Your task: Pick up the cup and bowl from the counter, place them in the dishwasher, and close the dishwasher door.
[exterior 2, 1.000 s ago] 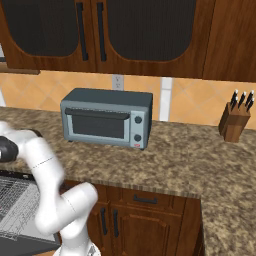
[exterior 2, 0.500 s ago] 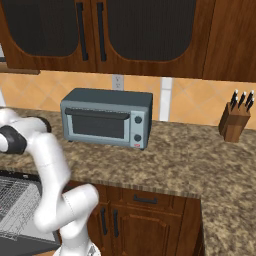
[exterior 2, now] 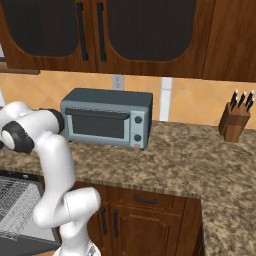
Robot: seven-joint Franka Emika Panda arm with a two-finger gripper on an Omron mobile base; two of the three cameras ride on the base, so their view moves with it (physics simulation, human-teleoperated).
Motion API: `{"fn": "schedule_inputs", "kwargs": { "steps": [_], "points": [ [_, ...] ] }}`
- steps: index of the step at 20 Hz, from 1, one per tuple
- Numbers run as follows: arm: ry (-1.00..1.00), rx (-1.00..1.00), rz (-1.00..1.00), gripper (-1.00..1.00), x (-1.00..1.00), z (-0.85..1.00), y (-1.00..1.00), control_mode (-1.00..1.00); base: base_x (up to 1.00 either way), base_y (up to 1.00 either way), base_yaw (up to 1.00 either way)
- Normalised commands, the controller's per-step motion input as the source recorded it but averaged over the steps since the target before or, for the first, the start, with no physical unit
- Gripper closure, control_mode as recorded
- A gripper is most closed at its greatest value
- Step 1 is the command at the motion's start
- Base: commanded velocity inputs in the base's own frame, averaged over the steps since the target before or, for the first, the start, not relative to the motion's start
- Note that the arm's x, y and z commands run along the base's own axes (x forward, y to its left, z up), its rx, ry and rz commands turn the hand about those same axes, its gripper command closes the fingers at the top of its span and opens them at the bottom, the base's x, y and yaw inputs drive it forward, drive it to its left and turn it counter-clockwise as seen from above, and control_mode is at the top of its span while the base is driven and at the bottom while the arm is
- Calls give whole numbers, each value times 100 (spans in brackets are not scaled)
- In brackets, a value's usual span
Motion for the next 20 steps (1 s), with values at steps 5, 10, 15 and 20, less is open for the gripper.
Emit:
{"fn": "schedule_inputs", "kwargs": {
  "steps": [5,10,15,20],
  "points": [
    [43,9,-2,-100,72,48,-10,-100,0,0,0],
    [43,0,0,-100,60,42,0,-100,0,0,0],
    [23,-3,0,-100,47,30,2,-100,0,0,0],
    [-17,-9,2,-100,2,25,34,-100,0,0,0]
  ]
}}
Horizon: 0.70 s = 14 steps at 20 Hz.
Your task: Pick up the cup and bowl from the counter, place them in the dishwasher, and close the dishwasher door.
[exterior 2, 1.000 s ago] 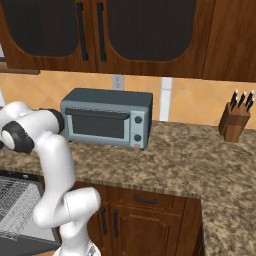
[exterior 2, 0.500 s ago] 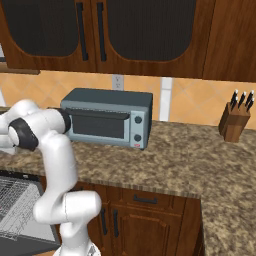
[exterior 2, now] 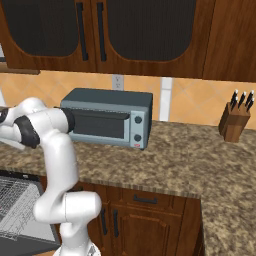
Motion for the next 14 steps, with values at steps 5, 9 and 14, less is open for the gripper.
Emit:
{"fn": "schedule_inputs", "kwargs": {
  "steps": [5,9,14],
  "points": [
    [-2,-20,7,-100,3,80,22,-100,0,0,0],
    [24,-7,0,-100,56,17,0,-100,0,0,0],
    [1,0,0,-100,21,-18,4,-100,0,0,0]
  ]
}}
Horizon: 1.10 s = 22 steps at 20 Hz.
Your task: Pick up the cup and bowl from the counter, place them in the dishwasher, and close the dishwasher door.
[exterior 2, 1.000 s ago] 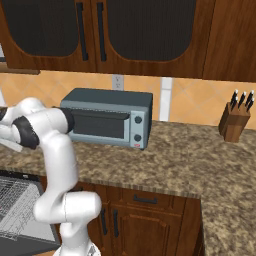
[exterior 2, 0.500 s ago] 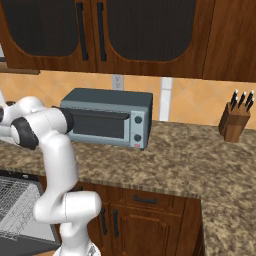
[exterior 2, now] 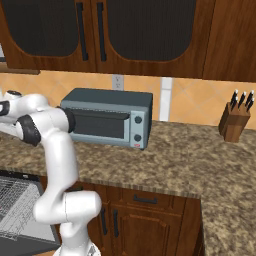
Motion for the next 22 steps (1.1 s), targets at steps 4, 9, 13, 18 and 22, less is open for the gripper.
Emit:
{"fn": "schedule_inputs", "kwargs": {
  "steps": [4,9,13,18,22],
  "points": [
    [-6,-8,0,-100,5,-23,38,-100,0,0,0],
    [-6,-12,0,-100,3,-20,49,-100,0,0,0],
    [-7,-9,0,-100,18,0,52,-100,0,0,0],
    [0,-1,0,-100,13,0,12,-100,0,0,0],
    [0,0,0,-100,4,-13,1,-100,0,0,0]
  ]
}}
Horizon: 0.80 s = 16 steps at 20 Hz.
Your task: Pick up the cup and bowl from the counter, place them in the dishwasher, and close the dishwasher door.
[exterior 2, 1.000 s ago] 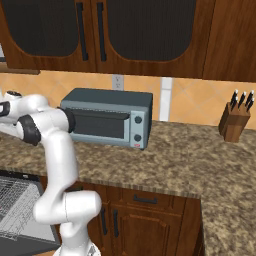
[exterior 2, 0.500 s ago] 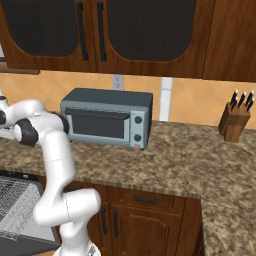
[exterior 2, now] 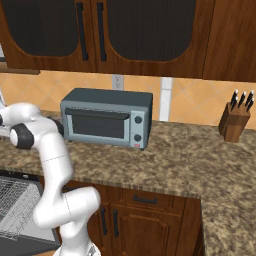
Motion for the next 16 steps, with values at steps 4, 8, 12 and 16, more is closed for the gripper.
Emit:
{"fn": "schedule_inputs", "kwargs": {
  "steps": [4,8,12,16],
  "points": [
    [0,0,0,-100,0,-39,0,-100,0,0,0],
    [0,0,0,-100,1,-41,6,-100,0,0,0],
    [0,-1,0,-100,4,-35,13,-100,0,0,0],
    [0,-2,0,-100,22,-14,12,-100,0,0,0]
  ]
}}
